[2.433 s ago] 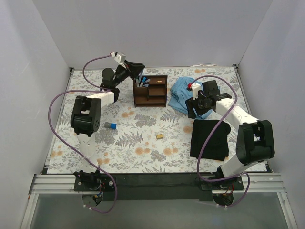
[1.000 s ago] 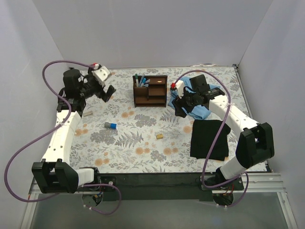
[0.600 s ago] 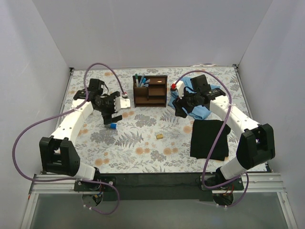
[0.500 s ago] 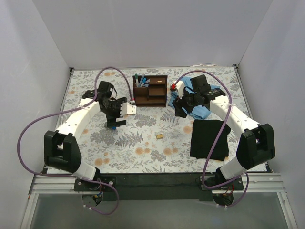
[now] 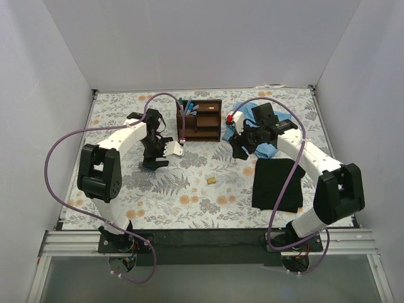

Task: Sort the stationery into containers
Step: Pick up the stationery from the center of the board.

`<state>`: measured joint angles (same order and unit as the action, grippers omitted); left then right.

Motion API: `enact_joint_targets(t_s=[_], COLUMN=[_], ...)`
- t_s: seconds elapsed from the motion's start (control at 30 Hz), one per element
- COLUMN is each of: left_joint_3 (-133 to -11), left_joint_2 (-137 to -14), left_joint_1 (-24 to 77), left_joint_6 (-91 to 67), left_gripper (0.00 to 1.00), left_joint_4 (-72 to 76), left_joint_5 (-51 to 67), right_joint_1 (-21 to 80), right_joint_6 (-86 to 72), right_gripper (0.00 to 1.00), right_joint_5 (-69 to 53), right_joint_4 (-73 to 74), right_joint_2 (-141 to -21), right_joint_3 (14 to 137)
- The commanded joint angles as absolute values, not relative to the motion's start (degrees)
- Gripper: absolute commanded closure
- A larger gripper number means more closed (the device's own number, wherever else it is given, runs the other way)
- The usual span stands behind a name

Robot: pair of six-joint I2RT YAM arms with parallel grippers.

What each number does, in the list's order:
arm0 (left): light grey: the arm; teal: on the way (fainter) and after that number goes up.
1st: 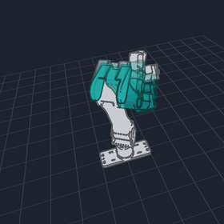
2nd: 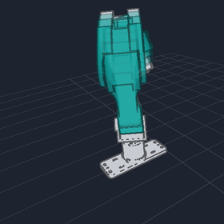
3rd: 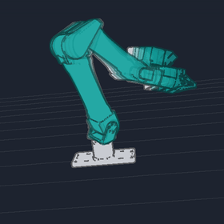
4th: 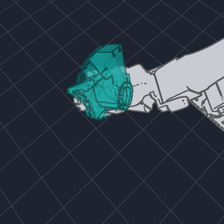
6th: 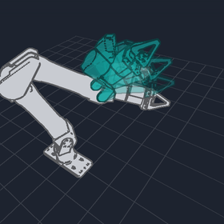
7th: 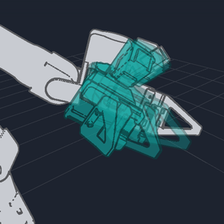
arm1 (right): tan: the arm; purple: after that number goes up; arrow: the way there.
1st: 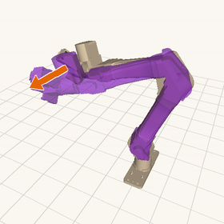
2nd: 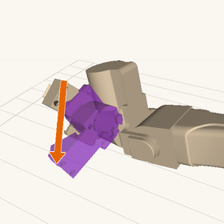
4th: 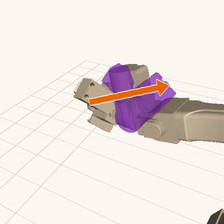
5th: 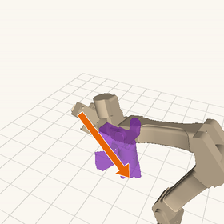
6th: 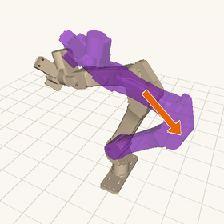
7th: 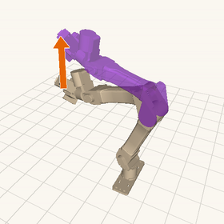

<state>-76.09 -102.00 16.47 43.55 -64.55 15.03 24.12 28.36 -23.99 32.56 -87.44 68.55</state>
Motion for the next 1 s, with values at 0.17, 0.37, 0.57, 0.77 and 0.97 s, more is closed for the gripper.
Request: enact_joint_targets(t_s=[0.17,0.37,0.57,0.77,0.97], left_joint_3=[-79.45,-80.15,-79.72,-77.26,-76.55], left_joint_2=[-105.99,-108.10,-110.04,-110.65,-110.65], left_joint_1=[16.08,15.64,15.56,15.12,14.33], left_joint_6=[46.23,46.32,45.35,45.35,44.13], left_gripper=[0.34,0.35,0.39,0.48,0.76], left_joint_4=[-68.73,-67.41,-64.69,-62.32,-62.83], left_joint_5=[12.04,11.69,11.34,10.02,9.66], right_joint_1=[24.17,24.08,24.08,24.17,24.08], right_joint_6=[29.27,29.27,29.09,29.00,29.00], right_gripper=[0.29,0.29,0.29,0.29,0.29], right_joint_5=[-22.68,-22.67,-22.24,-21.71,-21.19], right_joint_4=[31.02,30.85,31.02,31.03,31.02], right_joint_2=[-86.66,-87.80,-89.21,-90.26,-90.70], right_joint_3=[68.99,69.26,70.40,71.19,71.45])
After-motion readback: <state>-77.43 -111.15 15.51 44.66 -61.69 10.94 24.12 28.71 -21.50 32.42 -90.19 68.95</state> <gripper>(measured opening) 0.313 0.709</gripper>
